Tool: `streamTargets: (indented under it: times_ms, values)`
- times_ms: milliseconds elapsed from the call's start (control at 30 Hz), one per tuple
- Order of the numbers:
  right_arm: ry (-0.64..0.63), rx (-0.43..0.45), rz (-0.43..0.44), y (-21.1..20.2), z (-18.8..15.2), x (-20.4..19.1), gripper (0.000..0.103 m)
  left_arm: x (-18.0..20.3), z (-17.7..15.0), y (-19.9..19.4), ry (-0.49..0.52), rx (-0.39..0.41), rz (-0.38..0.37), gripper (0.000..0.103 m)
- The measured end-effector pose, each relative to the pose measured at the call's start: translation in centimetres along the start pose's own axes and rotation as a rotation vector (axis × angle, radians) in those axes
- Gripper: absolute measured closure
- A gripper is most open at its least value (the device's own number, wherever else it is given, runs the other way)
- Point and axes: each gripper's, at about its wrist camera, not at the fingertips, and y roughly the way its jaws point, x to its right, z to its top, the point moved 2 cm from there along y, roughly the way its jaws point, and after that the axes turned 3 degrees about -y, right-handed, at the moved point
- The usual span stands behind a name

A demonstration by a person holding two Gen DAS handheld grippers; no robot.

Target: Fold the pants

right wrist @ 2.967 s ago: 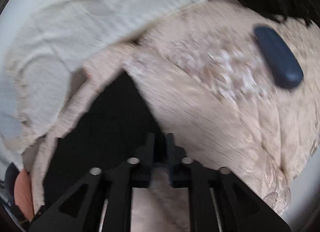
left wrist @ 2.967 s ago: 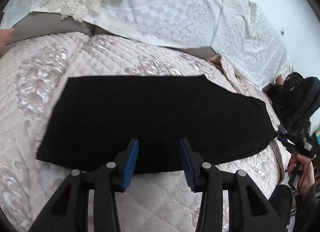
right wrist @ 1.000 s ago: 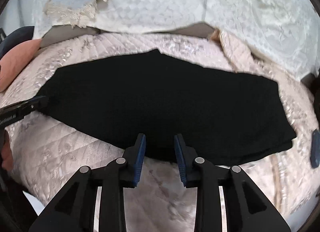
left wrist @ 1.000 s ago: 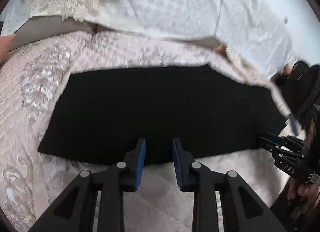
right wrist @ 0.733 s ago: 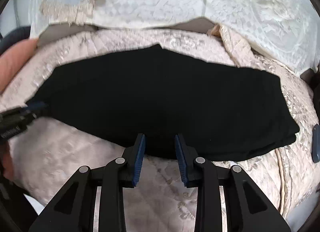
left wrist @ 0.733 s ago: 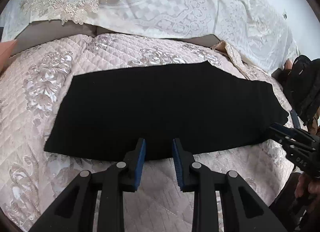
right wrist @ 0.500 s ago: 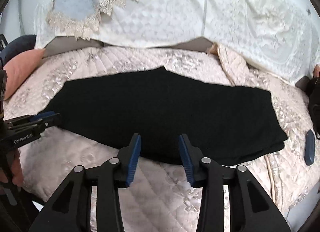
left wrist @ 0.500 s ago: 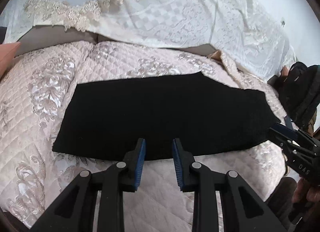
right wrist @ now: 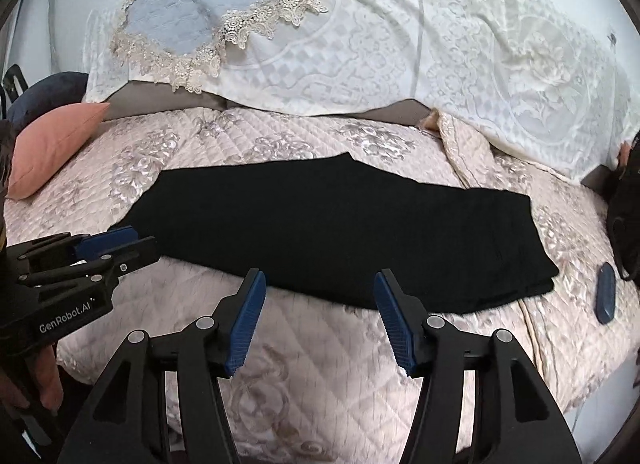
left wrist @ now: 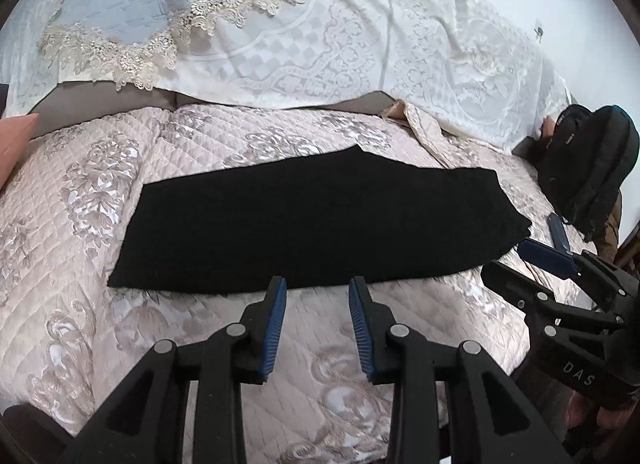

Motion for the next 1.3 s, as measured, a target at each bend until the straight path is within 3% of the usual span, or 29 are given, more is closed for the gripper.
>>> streamTargets:
  times_ms: [333, 767, 1033, 1300]
  values:
    - [0.032, 0.012, -0.128, -4.1, -1.9, 2.3, 0.046, 3.2, -1.0, -1.5, 0.072, -0.007, -0.035, 0.068]
    - [0.122, 0.088, -0.326, -11.7, -3.2, 8.1, 0.046, 9.1, -1.0, -3.6, 0.174, 0.026, -0.146, 0.068]
    - [0.130, 0.117, -0.356, -14.0, -3.3, 8.2, 0.046, 9.6, -1.2, -5.0, 0.181, 0.050, -0.174, 0.068]
    - [0.086, 0.102, -0.309, -12.7, -2.7, 6.0, 0.046, 7.0, -1.3, -5.1, 0.125, 0.057, -0.153, 0.067]
